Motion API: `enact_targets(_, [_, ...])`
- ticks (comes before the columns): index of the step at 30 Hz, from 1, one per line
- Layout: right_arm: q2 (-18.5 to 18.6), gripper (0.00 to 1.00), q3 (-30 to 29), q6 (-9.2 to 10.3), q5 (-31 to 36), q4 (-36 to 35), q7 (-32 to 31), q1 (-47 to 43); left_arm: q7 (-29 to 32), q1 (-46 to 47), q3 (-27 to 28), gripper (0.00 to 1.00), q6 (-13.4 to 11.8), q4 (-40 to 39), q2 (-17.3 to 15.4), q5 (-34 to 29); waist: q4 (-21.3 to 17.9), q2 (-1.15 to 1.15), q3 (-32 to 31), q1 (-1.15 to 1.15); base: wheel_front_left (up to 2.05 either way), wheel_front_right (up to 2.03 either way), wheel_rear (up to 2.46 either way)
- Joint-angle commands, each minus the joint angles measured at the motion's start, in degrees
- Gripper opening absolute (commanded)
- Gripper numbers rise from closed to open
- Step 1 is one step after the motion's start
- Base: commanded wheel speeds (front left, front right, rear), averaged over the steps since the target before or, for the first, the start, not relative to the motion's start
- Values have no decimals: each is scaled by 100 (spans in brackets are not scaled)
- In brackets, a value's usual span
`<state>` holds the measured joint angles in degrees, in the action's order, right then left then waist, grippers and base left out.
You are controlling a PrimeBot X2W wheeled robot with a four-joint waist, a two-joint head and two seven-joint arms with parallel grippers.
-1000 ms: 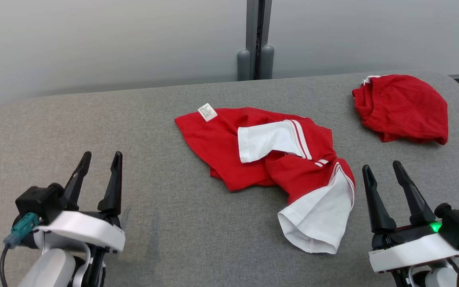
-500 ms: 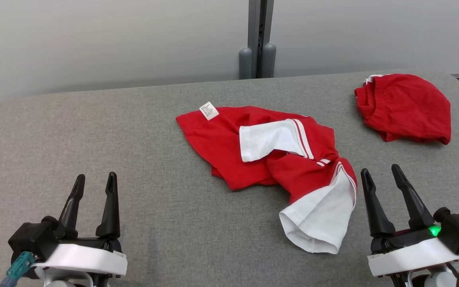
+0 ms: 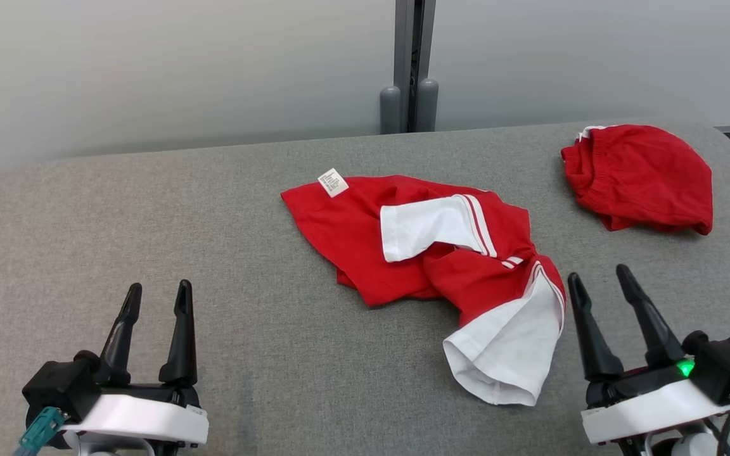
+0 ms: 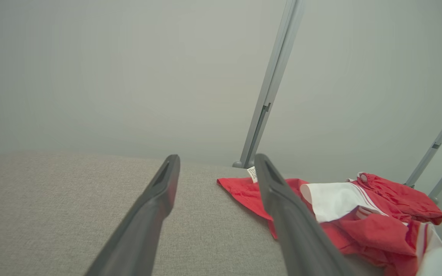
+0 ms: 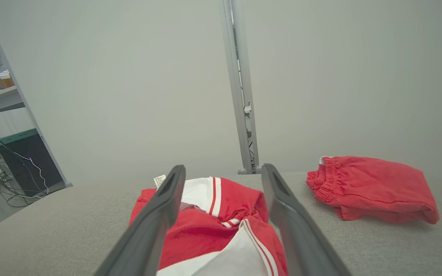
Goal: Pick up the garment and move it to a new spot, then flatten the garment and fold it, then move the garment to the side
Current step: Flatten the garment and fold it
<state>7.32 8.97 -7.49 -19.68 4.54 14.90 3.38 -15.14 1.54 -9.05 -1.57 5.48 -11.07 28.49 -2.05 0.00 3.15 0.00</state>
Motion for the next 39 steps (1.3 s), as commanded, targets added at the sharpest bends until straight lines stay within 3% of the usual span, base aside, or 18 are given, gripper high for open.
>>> enact_targets(1, [51, 100, 50, -2, -35, 39, 20, 20, -10, -41, 33, 100, 40, 24, 15, -36, 7, 0, -21, 0, 0, 0, 0])
enact_targets(9, [322, 100, 721, -2, -111, 626, -222, 576, -11, -24, 11, 100, 142, 140, 140, -123, 170, 0, -18, 0, 0, 0, 0])
enact_targets(22, [809, 100, 1404, -2, 110, 1996, -1692, 2091, -11, 172, -35, 100, 310, 458, 394, -139, 1097, 0, -28, 0, 0, 0, 0])
enact_targets(25, [892, 100, 1836, -1, 195, 2388, -2102, 2477, -11, 202, -17, 100, 366, 536, 452, -166, 1284, 0, -34, 0, 0, 0, 0])
enact_targets(31, [918, 100, 2618, -1, 69, 3000, -2695, 3135, -11, 289, 9, 100, 420, 604, 511, -205, 1503, 0, -10, 0, 0, 0, 0])
enact_targets(39, [818, 100, 3033, -1, -34, 3999, -3351, 3839, -11, 371, 32, 100, 505, 706, 566, -248, 1754, 0, 92, 0, 0, 0, 0])
